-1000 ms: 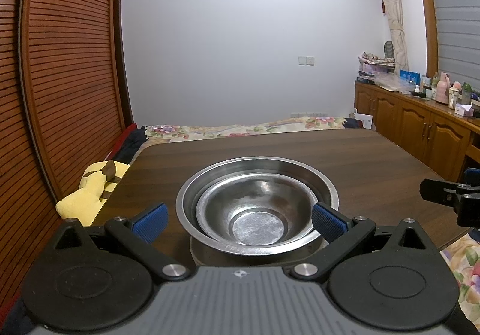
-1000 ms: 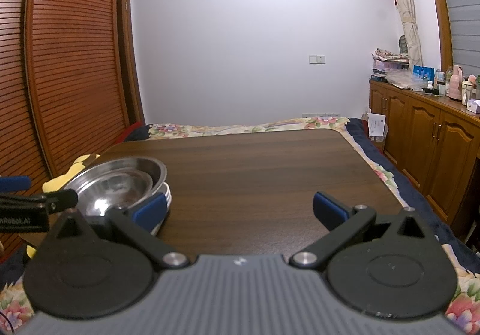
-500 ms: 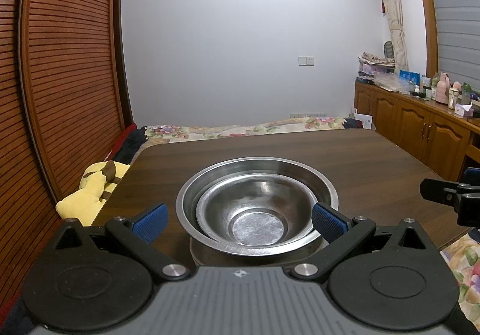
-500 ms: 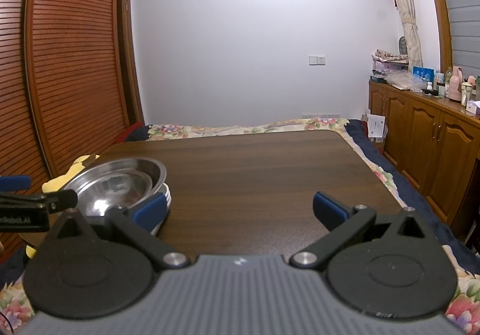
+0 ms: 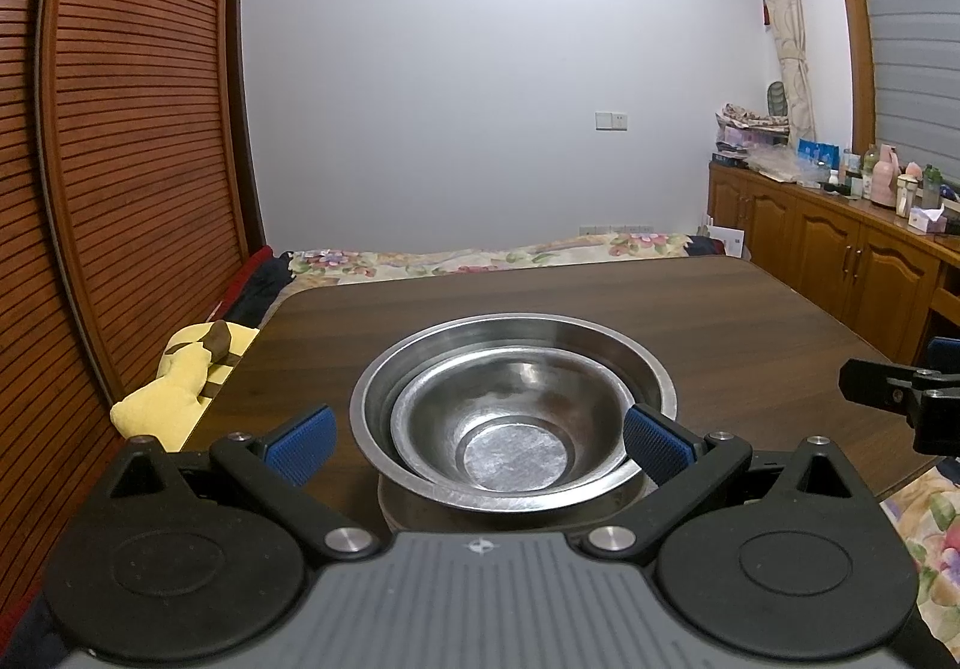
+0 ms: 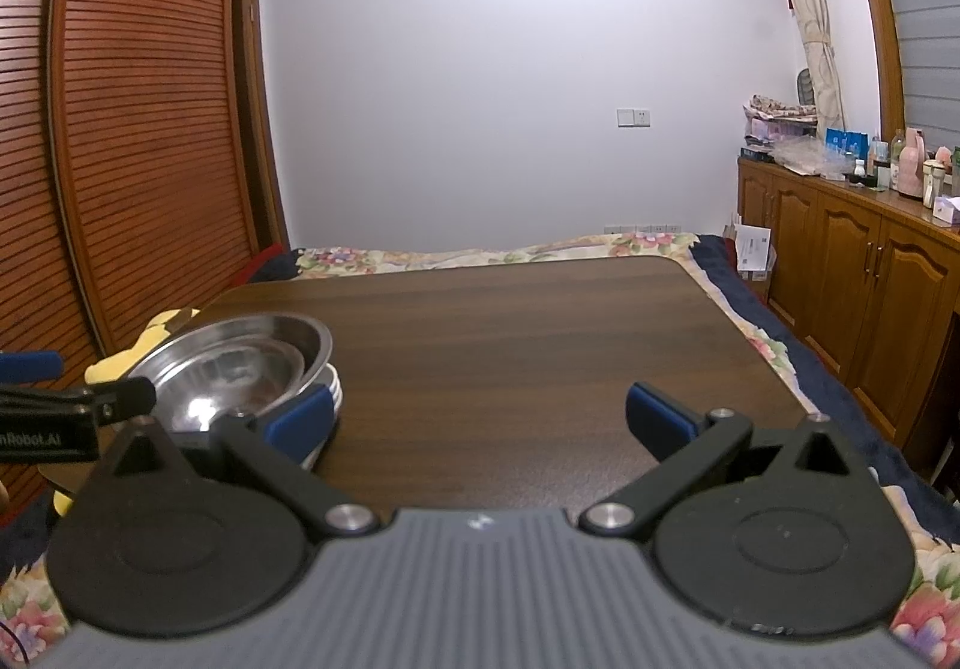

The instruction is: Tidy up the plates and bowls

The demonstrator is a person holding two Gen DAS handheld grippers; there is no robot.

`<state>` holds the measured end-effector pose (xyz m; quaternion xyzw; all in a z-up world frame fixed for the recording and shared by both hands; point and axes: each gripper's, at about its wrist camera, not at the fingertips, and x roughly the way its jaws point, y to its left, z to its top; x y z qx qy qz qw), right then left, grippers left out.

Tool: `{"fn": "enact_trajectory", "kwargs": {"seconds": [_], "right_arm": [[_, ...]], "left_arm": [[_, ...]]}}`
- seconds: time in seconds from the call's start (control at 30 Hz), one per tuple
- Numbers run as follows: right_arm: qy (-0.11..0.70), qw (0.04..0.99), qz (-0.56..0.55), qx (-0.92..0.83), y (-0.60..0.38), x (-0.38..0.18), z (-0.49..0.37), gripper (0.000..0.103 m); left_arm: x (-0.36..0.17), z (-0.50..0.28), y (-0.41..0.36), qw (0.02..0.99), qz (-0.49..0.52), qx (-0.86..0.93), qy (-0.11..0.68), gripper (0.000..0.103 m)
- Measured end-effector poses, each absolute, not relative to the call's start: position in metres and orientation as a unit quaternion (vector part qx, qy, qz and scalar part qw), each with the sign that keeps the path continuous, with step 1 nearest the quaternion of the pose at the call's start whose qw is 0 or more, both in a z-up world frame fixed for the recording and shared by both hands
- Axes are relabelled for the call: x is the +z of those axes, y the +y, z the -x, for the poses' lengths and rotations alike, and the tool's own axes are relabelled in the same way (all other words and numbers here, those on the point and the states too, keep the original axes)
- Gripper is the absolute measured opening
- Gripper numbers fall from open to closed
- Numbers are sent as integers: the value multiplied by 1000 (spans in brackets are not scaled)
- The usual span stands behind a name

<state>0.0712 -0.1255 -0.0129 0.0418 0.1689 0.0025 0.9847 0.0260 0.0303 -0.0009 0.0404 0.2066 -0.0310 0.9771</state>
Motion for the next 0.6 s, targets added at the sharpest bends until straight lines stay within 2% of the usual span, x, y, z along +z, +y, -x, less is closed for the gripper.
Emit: {"fn": "enact_trajectory", "kwargs": {"seconds": [0.6], "right_arm": [[170,984,-42,4,-124,-13,-72,103]], "left_arm": [[-2,-25,30,977,-41,-33,207,103]]}}
